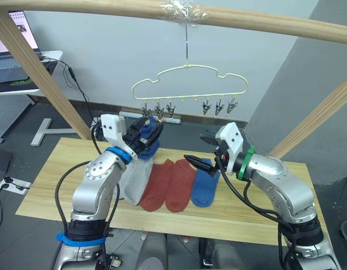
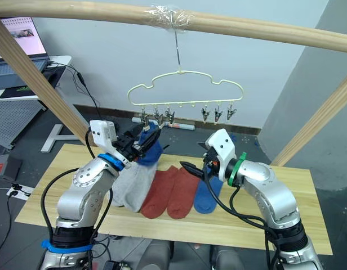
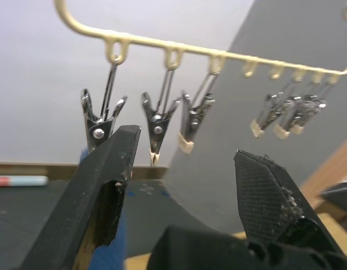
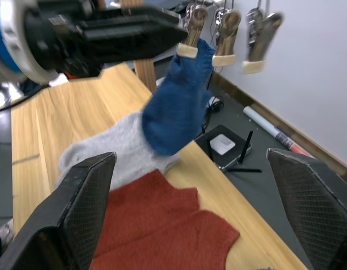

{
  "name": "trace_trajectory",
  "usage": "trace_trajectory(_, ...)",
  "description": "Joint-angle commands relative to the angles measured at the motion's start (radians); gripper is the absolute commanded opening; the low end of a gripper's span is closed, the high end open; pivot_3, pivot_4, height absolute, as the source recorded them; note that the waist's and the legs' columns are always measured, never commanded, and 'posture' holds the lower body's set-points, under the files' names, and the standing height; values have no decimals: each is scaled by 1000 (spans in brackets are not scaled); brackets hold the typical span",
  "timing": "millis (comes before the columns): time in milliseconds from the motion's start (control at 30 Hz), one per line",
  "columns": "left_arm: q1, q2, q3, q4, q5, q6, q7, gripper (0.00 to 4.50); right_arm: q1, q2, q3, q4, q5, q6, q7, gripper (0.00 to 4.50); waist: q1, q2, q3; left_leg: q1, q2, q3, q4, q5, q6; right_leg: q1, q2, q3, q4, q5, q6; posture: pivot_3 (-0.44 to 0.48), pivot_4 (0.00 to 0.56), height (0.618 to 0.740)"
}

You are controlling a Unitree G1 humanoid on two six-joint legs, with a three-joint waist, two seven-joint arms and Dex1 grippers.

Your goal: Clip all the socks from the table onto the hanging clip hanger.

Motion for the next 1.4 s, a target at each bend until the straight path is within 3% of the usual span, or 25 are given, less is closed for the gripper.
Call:
trace_trajectory(33,-28,-26,-18,21,53,-81,18,2670,-24,1,-29,-42,16,-12,-24,4500,-1,0,0,0,0,0,0,0,0,0,0,0,0,0,0,242,184,740)
trace_trajectory(233,-41,-57,-20,79,99,-110,41,965,-34,-12,-41,-36,25,-8,-35,4500,-4,0,0,0,0,0,1,0,0,1,0,0,0,0,0,232,186,740)
trace_trajectory(833,-166,-141,3,330,149,-238,108,965,-85,-34,-77,-27,51,19,-51,4500,-7,0,0,0,0,-1,8,0,0,4,0,-1,1,2,2,207,194,740)
trace_trajectory(1333,-221,-152,9,387,168,-292,120,965,-87,-42,-89,-27,76,34,-77,4500,-25,0,0,0,0,-1,8,0,1,4,0,0,0,2,2,195,198,740)
trace_trajectory(1400,-220,-150,7,390,175,-299,122,1340,-91,-42,-92,-23,76,33,-78,4500,-29,0,0,0,0,-1,8,0,1,4,0,0,0,2,2,195,197,740)
